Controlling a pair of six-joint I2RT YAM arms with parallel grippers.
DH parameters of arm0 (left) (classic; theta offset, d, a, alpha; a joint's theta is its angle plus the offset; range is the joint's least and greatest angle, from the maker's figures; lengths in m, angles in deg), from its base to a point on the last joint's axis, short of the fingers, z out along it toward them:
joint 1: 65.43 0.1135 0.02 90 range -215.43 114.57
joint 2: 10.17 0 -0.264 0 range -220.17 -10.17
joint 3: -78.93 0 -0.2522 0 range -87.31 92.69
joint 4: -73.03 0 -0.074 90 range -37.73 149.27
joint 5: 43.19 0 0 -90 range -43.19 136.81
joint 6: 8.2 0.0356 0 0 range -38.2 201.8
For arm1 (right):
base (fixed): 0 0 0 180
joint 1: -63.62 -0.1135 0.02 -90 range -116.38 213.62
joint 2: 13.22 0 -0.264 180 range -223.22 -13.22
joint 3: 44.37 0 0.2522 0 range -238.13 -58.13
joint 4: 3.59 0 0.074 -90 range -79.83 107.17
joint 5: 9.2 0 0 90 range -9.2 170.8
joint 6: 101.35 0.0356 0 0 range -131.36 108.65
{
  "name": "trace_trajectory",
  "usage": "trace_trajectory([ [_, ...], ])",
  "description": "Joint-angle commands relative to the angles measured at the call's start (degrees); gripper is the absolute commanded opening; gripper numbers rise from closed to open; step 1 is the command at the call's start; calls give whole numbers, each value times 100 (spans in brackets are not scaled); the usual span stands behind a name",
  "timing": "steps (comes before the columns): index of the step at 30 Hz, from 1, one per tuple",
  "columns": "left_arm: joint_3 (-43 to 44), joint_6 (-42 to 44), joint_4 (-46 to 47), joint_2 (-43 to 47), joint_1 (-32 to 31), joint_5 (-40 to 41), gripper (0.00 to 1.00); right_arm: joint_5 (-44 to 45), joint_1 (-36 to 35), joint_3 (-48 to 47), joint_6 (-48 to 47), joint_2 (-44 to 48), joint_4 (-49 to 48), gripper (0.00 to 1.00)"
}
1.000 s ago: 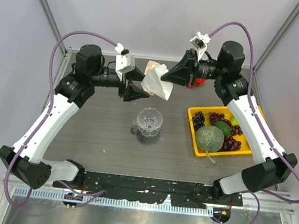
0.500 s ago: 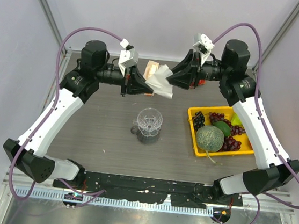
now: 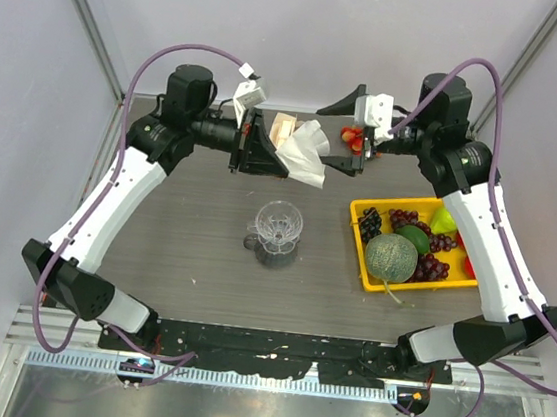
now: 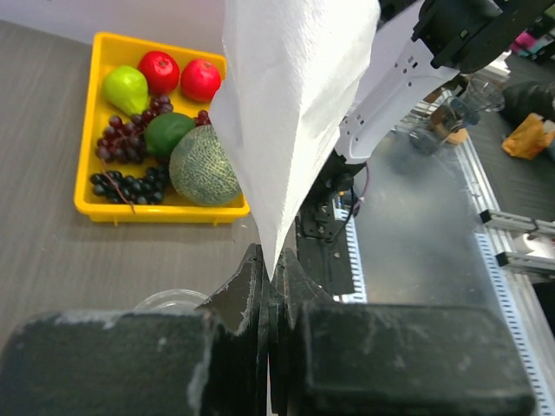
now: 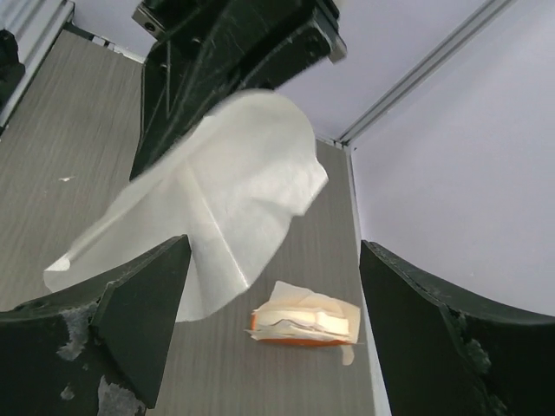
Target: Place the coffee filter in the dripper
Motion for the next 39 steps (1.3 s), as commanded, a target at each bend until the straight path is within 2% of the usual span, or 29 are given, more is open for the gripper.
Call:
trace_trajectory([
  [1, 321, -194, -608, -89, -12, -272, 0, 67, -162, -178, -1269, 298, 221, 86],
  [6, 628, 52, -1292, -282, -65, -290, 1, -99, -241, -309, -1394, 211, 291, 84],
  [7, 707, 157, -1486, -334, -74, -290, 1, -152, -259, -327, -1359, 211, 274, 82],
  [8, 813, 219, -1679, -378, -82, -281, 2, -187, -276, -327, -1359, 202, 282, 76],
  [11, 1120, 719, -2268, -528, -126, -176, 4, -293, -346, -222, -1411, 245, 291, 70],
  [13, 1322, 922, -2611, -633, -144, -184, 5, -267, -399, -99, -1594, 307, 291, 70],
  [16, 1516, 1116, -2919, -748, -179, -176, 5, -206, -470, 77, -1859, 412, 256, 82],
  [19, 1604, 1256, -2999, -774, -205, -176, 5, -214, -505, 51, -1807, 386, 221, 81],
  [21, 1701, 1335, -3113, -827, -214, -176, 6, -267, -513, 16, -1789, 369, 221, 74],
  [25, 2008, 1704, -3596, -1003, -223, -132, 13, -372, -522, 42, -1728, 386, 247, 52],
  [29, 2114, 1898, -3799, -1047, -232, -88, 19, -381, -531, 191, -1807, 527, 256, 40],
  [32, 1975, 1933, -3615, -916, -214, -53, 29, -320, -531, 279, -1842, 588, 291, 27],
  [35, 1641, 1706, -2976, -635, -109, -17, 48, -258, -531, 332, -1868, 615, 361, 5],
  [37, 1203, 1303, -2186, -328, 75, -26, 68, -127, -522, 341, -1685, 624, 361, 5],
  [39, 527, 724, -949, 233, 364, 131, 99, -21, -488, 271, -1134, 563, 353, 5],
])
